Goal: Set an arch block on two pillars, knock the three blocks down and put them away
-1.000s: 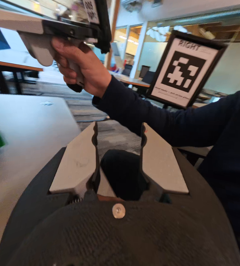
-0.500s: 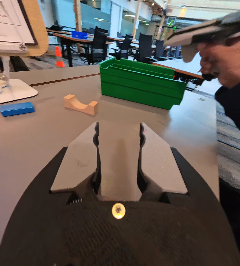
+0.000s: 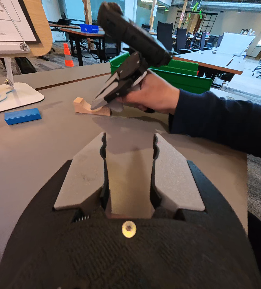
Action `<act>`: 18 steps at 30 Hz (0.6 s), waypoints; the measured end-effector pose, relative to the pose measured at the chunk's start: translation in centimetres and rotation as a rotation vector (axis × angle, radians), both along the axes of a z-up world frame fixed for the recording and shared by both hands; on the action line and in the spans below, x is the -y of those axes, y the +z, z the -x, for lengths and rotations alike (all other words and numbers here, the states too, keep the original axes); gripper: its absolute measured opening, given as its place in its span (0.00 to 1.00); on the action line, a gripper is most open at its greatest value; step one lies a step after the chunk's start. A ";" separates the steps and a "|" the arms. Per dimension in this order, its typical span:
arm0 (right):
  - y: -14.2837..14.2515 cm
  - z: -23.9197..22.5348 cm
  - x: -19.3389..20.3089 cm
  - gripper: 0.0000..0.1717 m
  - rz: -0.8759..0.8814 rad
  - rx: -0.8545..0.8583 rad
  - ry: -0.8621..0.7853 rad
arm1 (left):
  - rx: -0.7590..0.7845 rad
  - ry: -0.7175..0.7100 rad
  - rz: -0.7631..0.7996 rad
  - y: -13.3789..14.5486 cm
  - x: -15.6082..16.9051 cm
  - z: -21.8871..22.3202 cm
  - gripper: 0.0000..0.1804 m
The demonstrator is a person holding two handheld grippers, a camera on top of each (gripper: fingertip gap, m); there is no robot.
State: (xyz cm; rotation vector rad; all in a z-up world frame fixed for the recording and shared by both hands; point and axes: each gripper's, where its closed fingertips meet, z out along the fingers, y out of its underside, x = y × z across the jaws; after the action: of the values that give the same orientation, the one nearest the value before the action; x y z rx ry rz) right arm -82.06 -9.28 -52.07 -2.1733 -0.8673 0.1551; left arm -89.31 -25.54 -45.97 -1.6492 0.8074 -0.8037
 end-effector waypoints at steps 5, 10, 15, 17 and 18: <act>1.7 -1.5 1.4 0.00 -0.072 0.077 -0.029 | -0.004 0.020 -0.032 0.2 0.2 0.5 0.32; 1.0 -1.9 1.5 0.23 -0.017 -0.054 -0.101 | -0.005 0.033 -0.014 0.1 0.0 0.7 0.32; -0.9 -4.4 -0.3 0.32 -0.069 0.067 -0.168 | 0.026 0.036 0.009 0.2 -0.2 1.0 0.32; -1.7 -3.7 -0.3 0.22 -0.058 0.027 -0.113 | 0.025 0.035 0.014 0.2 -0.2 1.0 0.32; -1.8 -3.3 -0.3 0.19 -0.051 -0.009 -0.092 | 0.019 0.033 0.016 0.1 -0.2 0.9 0.32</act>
State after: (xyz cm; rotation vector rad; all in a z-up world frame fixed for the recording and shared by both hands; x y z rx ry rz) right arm -78.75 -8.94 -53.86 -2.1587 -0.7564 0.0959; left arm -90.23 -25.31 -45.90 -1.6621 0.7610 -0.8034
